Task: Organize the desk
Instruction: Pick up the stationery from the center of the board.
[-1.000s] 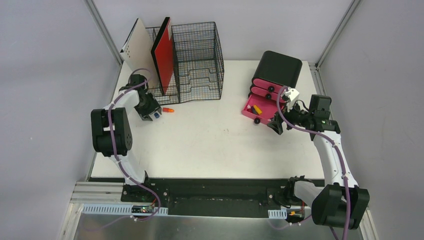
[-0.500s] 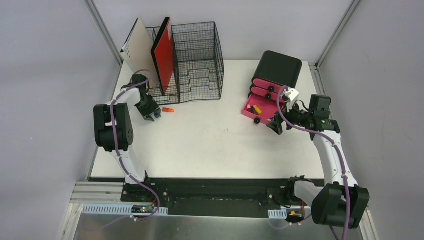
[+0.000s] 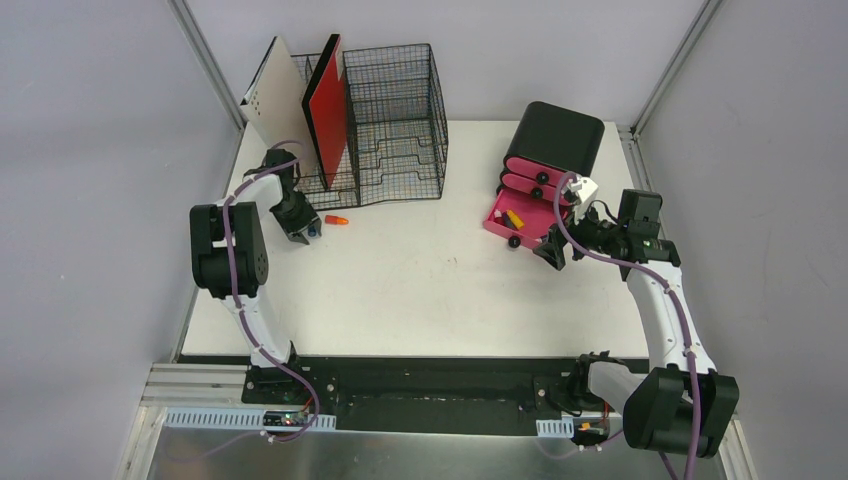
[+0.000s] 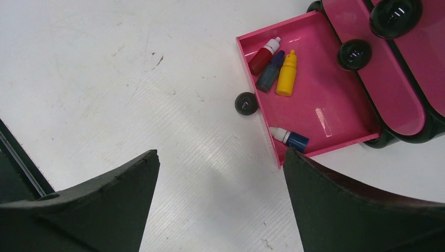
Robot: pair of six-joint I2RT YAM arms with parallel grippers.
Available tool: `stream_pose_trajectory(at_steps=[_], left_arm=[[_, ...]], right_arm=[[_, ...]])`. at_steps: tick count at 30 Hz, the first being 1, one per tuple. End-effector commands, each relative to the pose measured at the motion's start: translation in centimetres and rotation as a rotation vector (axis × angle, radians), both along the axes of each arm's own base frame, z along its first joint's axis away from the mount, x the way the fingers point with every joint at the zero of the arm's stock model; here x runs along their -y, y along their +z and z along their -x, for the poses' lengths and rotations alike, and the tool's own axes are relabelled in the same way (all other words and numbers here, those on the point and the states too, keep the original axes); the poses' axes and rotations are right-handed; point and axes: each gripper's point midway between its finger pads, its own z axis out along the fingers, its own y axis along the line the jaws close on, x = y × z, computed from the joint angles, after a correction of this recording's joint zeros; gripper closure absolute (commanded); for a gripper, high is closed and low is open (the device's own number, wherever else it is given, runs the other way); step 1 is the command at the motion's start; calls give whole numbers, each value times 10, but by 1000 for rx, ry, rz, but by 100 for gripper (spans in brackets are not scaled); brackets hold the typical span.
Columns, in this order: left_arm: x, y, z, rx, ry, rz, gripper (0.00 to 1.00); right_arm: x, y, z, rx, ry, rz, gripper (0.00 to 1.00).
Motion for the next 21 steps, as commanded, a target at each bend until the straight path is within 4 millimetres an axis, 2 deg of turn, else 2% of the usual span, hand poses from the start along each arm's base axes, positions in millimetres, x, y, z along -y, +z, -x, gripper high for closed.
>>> stream_pose_trajectory(at_steps=[1, 10, 17, 21], left_arm=[[-5, 4, -7, 12, -18, -12, 62], [-4, 2, -7, 4, -39, -2, 69], [-13, 14, -8, 13, -96, -53, 64], [-17, 18, -8, 30, -156, -75, 58]], right_arm=[[-3, 21, -7, 74, 36, -11, 9], [-4, 21, -7, 76, 38, -14, 9], [-4, 21, -7, 75, 39, -15, 9], [-5, 21, -6, 74, 45, -21, 9]])
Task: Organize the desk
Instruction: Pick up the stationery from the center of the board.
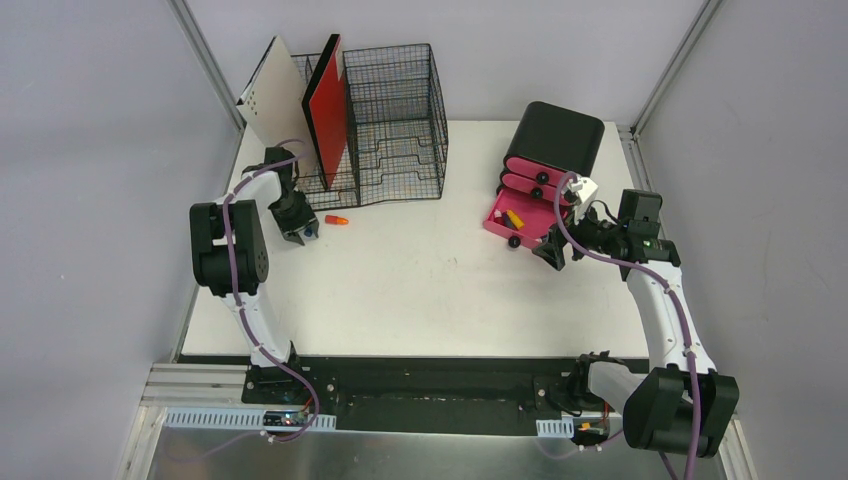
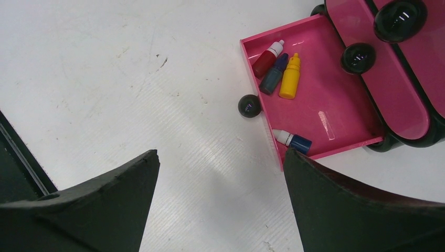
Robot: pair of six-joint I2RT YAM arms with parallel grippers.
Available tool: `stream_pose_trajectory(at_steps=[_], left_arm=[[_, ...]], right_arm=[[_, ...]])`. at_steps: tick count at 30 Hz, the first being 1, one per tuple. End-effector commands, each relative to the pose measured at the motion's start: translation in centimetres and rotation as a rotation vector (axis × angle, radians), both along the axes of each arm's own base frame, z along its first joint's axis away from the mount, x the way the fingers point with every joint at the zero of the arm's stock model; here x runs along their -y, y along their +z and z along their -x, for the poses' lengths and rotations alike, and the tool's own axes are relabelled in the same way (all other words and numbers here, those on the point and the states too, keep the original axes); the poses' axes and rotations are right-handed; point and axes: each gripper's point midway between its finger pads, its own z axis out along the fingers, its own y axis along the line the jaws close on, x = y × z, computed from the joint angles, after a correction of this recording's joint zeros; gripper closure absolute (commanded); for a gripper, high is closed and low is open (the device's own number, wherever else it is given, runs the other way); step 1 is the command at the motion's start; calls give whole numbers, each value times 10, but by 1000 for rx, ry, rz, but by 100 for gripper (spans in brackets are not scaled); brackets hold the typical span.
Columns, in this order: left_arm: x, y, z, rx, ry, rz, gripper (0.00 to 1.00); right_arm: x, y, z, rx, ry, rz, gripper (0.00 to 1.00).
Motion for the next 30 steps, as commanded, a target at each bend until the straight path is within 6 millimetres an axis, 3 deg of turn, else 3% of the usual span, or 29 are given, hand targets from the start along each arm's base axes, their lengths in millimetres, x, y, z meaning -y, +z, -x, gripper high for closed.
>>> stream_pose_trajectory(at_steps=[1, 10, 18, 30], left_arm=[[-12, 16, -13, 66, -100, -56, 55], [-18, 42, -29, 242, -276, -125, 33], [-13, 39, -45, 297, -307, -106, 42], [-15, 15, -42, 235, -307, -101, 49]], right_arm=[[-3, 20, -7, 72, 37, -13, 9], [-4, 24, -5, 86, 40, -19, 9], [-4, 24, -5, 86, 40, -17, 9], [-3, 21, -6, 78, 38, -13, 9]])
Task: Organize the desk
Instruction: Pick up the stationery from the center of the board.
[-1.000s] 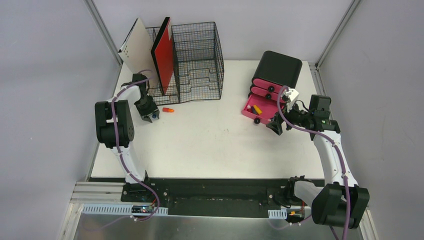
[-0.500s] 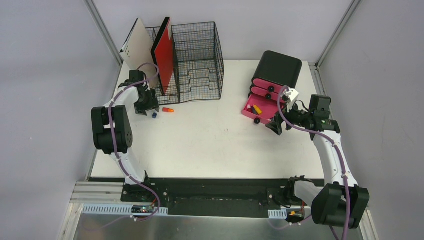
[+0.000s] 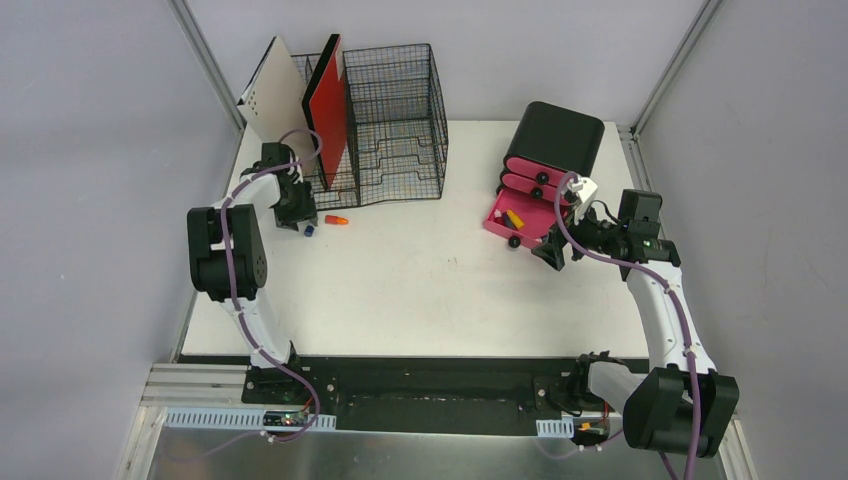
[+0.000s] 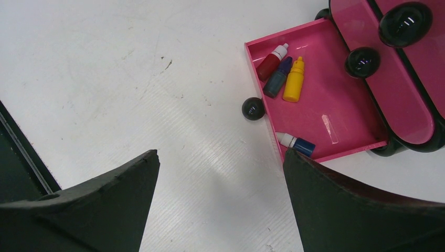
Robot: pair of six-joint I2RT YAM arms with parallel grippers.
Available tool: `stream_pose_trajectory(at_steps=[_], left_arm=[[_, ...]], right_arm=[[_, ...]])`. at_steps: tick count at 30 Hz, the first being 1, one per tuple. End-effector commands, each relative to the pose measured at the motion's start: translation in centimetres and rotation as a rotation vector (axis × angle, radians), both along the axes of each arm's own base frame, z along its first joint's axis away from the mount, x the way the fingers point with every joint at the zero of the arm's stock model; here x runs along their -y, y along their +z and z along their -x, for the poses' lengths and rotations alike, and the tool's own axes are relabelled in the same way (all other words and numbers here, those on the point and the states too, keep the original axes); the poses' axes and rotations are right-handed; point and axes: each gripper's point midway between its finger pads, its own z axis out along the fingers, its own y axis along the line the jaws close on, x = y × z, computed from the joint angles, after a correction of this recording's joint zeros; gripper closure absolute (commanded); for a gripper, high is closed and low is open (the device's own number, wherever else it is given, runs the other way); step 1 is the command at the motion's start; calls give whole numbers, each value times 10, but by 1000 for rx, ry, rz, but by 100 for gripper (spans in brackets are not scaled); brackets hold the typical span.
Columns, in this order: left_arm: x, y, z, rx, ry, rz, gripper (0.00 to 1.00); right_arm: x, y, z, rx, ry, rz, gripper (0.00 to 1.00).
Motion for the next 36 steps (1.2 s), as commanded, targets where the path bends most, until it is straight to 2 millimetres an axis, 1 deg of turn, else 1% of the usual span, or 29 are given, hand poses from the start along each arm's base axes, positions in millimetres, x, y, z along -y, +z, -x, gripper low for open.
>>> stream_pose_trajectory(at_steps=[1, 4, 8, 15, 19, 23, 26, 30, 31, 36], left_arm=[[-4, 0, -8, 23, -5, -6, 49], [-6, -3, -7, 14, -9, -17, 49], [-6, -13, -6, -11, -13, -16, 54], [-4, -19, -4, -40, -15, -5, 57], [-3, -23, -3, -57, -14, 3, 64], [-3, -22, -2, -65, -9, 7, 78], [-2, -18, -2, -57, -3, 11, 89], [2, -8, -2, -34, 5, 28, 99], [3, -5, -2, -24, 7, 35, 100], [13, 21, 2, 42, 13, 64, 100]], right_arm=[[0, 20, -7, 75, 23, 1, 9], [0, 20, -7, 75, 24, 0, 9], [0, 19, -7, 75, 25, 1, 9], [0, 20, -7, 77, 25, 1, 9], [0, 20, -7, 77, 24, 2, 9], [0, 21, -7, 79, 24, 2, 9], [0, 21, -7, 82, 24, 3, 9], [0, 23, -6, 88, 24, 3, 9], [0, 23, -6, 89, 24, 3, 9], [-1, 27, -4, 101, 28, -3, 9]])
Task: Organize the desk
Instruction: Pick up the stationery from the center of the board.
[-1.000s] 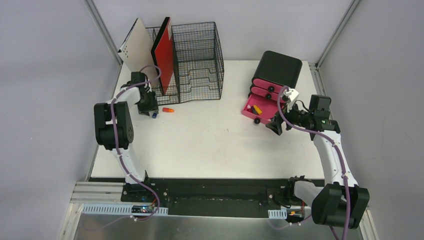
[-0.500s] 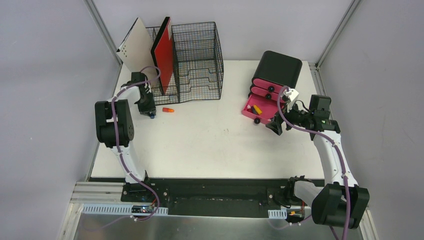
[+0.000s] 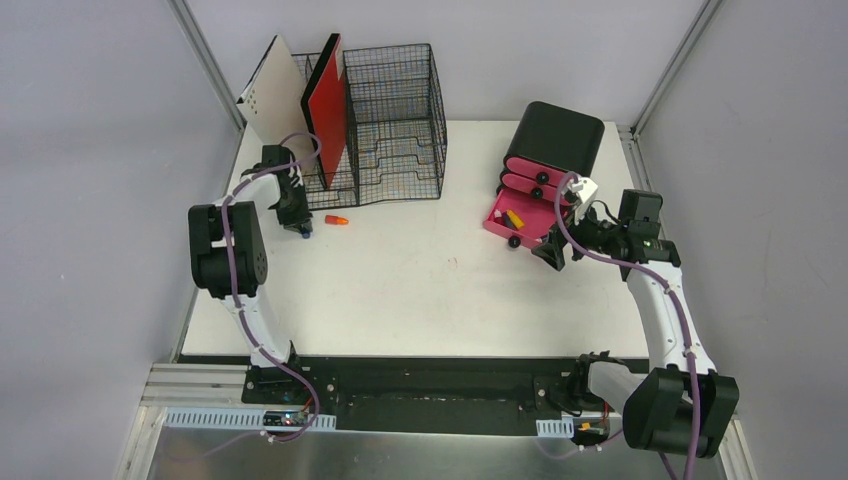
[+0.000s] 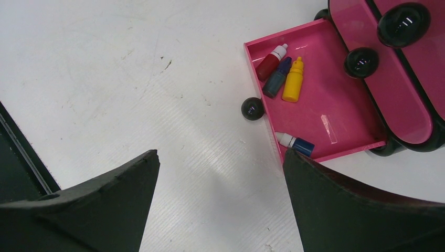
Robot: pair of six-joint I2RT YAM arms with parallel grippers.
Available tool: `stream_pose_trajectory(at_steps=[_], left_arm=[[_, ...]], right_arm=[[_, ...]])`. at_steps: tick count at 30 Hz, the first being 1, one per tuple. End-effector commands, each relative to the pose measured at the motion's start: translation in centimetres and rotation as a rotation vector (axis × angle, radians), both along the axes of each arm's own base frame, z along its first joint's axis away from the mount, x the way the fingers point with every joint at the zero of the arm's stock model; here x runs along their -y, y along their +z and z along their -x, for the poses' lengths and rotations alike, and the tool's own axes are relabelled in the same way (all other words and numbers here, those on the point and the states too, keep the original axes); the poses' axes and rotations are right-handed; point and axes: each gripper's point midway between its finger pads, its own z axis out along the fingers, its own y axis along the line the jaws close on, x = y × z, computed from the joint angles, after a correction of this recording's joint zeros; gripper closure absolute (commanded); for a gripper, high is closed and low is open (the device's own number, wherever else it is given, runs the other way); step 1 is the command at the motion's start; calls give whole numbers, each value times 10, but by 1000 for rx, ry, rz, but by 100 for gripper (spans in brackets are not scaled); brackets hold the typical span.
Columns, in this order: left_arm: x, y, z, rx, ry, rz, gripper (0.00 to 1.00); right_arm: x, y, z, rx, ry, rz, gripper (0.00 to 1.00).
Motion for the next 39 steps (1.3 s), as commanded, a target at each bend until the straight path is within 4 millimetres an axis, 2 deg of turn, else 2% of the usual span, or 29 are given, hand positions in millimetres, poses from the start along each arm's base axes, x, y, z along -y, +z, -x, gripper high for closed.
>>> stream_pose_trajectory(at_steps=[1, 8, 14, 18, 23, 28, 33, 39], left_arm=[[15, 41, -2, 121, 7, 56, 100], [34, 97, 3, 286, -16, 112, 100], [65, 148, 18, 445, -73, 261, 100], [99, 193, 43, 596, -170, 361, 100], [148, 234, 93, 757, -307, 482, 100], [182, 257, 134, 890, -353, 645, 100], [211, 271, 155, 959, -367, 798, 100], [267, 280, 179, 1001, -520, 848, 100]], right_arm=[[-1, 28, -4, 99, 27, -7, 9], [-4, 36, 0, 115, 38, -33, 9], [-12, 49, 10, 127, 70, -95, 9], [-23, 64, 23, 132, 125, -176, 9], [-42, 87, 48, 109, 233, -328, 8], [-54, 108, 67, 77, 341, -476, 5], [-58, 108, 75, 19, 394, -523, 3], [-63, 106, 72, -64, 399, -549, 3]])
